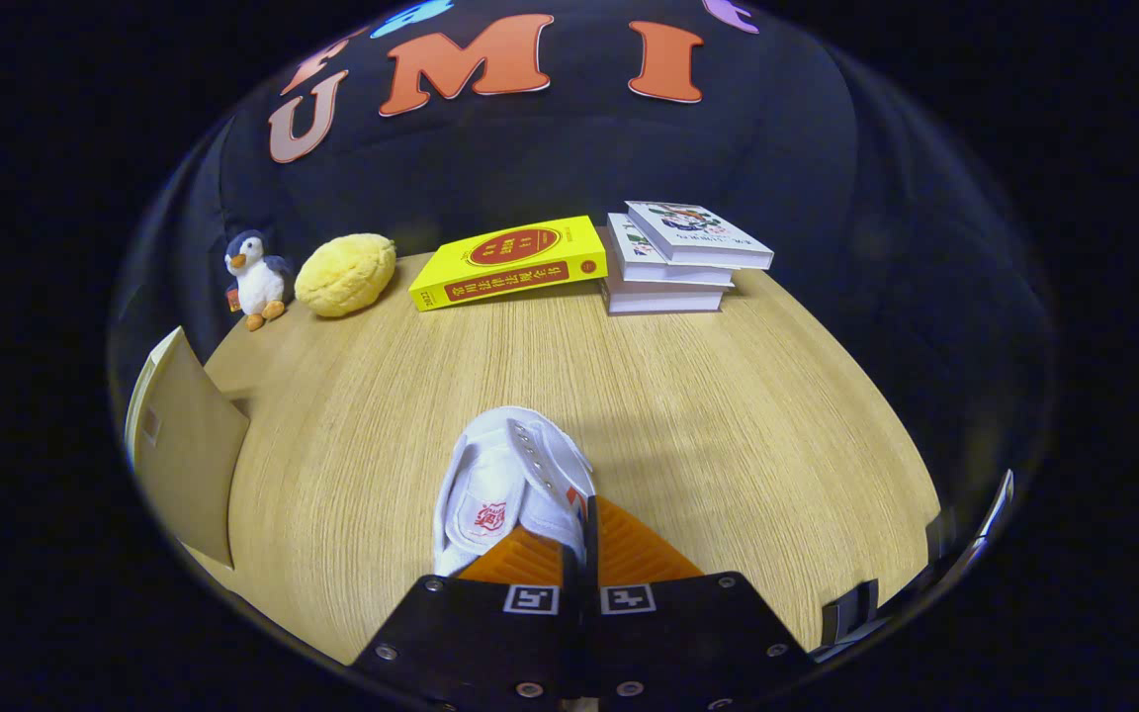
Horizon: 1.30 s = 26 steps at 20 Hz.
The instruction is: Open the storage box then place both shoes into the box .Put the left shoe in first, then the right shoe, with the right side of both shoes facing outward in a uniform manner.
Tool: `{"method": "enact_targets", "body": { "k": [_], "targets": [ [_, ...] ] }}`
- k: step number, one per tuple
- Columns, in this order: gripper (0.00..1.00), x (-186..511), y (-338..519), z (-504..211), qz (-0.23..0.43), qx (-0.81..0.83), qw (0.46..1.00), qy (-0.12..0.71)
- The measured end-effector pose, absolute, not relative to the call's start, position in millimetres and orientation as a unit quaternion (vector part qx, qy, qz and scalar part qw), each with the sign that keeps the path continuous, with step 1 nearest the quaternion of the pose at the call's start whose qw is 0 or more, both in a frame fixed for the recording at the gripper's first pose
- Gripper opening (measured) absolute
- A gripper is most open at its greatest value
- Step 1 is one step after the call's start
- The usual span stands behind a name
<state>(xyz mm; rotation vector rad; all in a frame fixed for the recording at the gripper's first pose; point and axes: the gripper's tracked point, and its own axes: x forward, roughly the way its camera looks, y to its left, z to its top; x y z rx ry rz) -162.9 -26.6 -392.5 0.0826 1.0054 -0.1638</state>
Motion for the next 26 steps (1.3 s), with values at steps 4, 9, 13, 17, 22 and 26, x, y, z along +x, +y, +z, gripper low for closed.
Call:
{"method": "enact_targets", "body": {
  "k": [4,9,13,17,22,26],
  "targets": [
    [0.01,-148,-2,-359,-0.067,0.06,0.883,0.462],
    [0.01,-127,44,-313,-0.041,0.069,0.895,0.439],
    [0.01,-109,93,-279,-0.015,0.081,0.904,0.42],
    [0.01,-97,158,-255,0.017,0.099,0.903,0.418],
    [0.02,-83,247,-237,0.068,0.105,0.897,0.425],
    [0.02,-80,309,-231,0.099,0.106,0.887,0.438]
  ]
}}
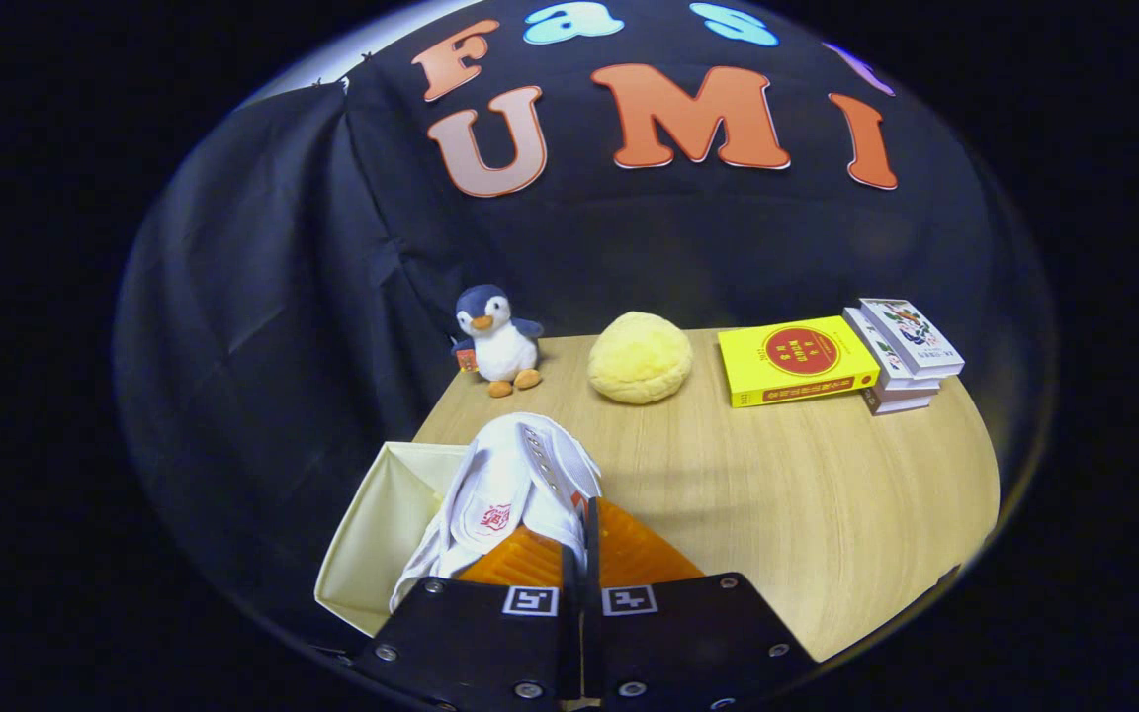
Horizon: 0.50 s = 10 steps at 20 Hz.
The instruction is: Open the storage box then place both shoes into the box .Put the left shoe in first, then the right shoe, with the right side of both shoes facing outward in a uniform manner.
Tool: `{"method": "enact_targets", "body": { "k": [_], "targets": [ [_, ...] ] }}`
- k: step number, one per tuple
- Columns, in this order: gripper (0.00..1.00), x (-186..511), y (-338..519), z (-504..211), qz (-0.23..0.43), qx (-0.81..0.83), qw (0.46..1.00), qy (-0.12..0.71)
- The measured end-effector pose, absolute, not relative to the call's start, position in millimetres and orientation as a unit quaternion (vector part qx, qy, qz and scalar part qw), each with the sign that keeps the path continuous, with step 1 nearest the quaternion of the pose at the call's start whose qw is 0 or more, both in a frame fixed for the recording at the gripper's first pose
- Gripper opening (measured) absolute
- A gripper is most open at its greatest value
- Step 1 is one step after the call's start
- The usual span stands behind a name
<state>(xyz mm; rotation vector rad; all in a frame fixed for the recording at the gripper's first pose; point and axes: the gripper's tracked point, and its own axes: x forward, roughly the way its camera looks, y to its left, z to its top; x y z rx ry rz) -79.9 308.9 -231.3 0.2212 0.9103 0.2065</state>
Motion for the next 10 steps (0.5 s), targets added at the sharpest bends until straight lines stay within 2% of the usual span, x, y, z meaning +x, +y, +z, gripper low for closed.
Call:
{"method": "enact_targets", "body": {
  "k": [4,10],
  "targets": [
    [0.03,-85,354,-232,0.115,0.107,0.878,0.453],
    [0.03,-102,386,-260,0.102,0.107,0.856,0.496]
  ]
}}
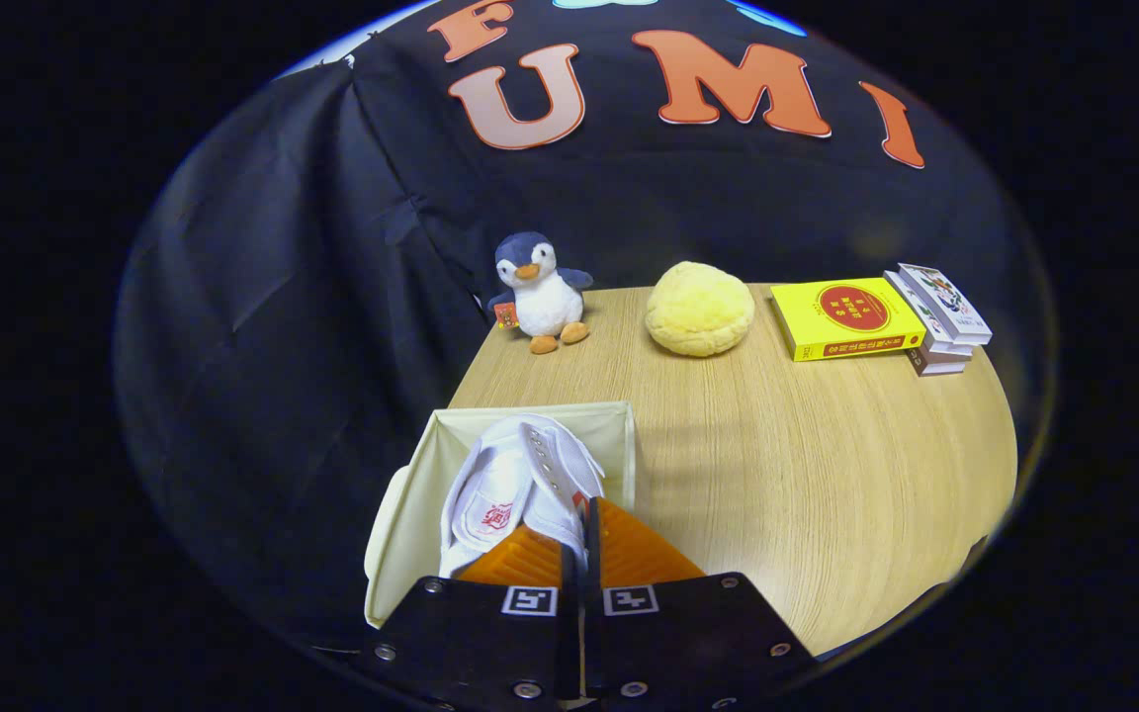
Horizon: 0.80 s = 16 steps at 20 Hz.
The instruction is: Open the storage box then place both shoes into the box .Put the left shoe in first, then the right shoe, with the right side of both shoes facing outward in a uniform manner.
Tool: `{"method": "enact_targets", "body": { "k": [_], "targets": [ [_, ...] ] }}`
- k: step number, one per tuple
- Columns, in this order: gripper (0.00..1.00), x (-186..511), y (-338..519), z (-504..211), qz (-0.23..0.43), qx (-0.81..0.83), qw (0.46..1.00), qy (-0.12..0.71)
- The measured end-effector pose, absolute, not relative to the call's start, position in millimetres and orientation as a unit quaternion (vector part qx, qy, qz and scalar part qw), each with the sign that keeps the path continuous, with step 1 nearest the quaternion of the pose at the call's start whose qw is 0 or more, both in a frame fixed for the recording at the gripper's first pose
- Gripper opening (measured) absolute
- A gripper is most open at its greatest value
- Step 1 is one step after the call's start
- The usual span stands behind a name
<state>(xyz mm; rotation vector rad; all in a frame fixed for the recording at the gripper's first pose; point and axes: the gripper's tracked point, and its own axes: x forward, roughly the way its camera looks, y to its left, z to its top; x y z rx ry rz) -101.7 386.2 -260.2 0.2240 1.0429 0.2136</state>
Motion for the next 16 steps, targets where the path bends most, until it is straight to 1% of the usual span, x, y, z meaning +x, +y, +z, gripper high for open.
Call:
{"method": "enact_targets", "body": {
  "k": [4,7,10,11,12,13,16],
  "targets": [
    [0.03,-107,388,-279,0.07,0.086,0.85,0.516],
    [0.05,-105,397,-295,0.071,0.082,0.845,0.523],
    [0.18,-116,411,-294,0.112,0.078,0.835,0.533],
    [0.19,-115,418,-286,0.129,0.09,0.838,0.522],
    [0.24,-113,422,-275,0.145,0.1,0.842,0.51],
    [0.26,-110,424,-265,0.156,0.104,0.845,0.501],
    [0.34,-102,410,-240,0.17,0.114,0.856,0.475]
  ]
}}
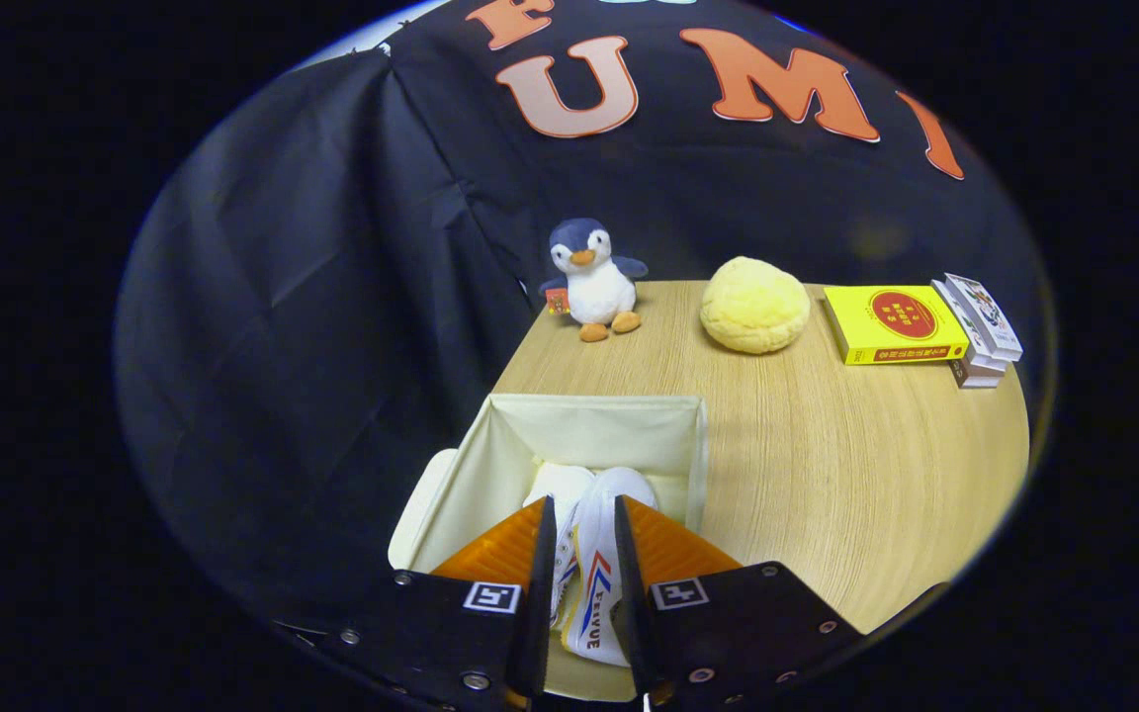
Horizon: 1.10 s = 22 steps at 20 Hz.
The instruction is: Open the storage box then place both shoes into the box .Put the left shoe in first, then the right shoe, with the right side of both shoes facing outward in a uniform manner.
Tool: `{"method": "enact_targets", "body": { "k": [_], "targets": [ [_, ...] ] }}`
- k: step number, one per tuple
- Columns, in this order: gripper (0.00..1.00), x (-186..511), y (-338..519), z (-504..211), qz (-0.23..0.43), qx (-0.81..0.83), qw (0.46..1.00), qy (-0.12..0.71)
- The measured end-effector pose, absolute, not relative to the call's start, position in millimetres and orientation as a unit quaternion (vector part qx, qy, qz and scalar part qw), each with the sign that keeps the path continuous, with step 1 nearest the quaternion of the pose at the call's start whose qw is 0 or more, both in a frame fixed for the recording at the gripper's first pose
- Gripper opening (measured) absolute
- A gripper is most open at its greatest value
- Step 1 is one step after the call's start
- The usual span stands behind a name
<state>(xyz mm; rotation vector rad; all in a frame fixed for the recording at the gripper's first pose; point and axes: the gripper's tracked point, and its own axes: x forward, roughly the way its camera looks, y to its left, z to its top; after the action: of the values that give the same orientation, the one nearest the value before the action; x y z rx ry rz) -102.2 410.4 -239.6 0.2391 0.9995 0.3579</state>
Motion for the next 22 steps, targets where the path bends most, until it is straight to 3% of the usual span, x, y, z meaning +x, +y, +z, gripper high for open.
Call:
{"method": "enact_targets", "body": {
  "k": [14,22],
  "targets": [
    [0.77,-31,218,-127,0.117,0.097,0.951,0.27],
    [0.9,-10,94,-60,0.054,0.065,0.991,0.1]
  ]
}}
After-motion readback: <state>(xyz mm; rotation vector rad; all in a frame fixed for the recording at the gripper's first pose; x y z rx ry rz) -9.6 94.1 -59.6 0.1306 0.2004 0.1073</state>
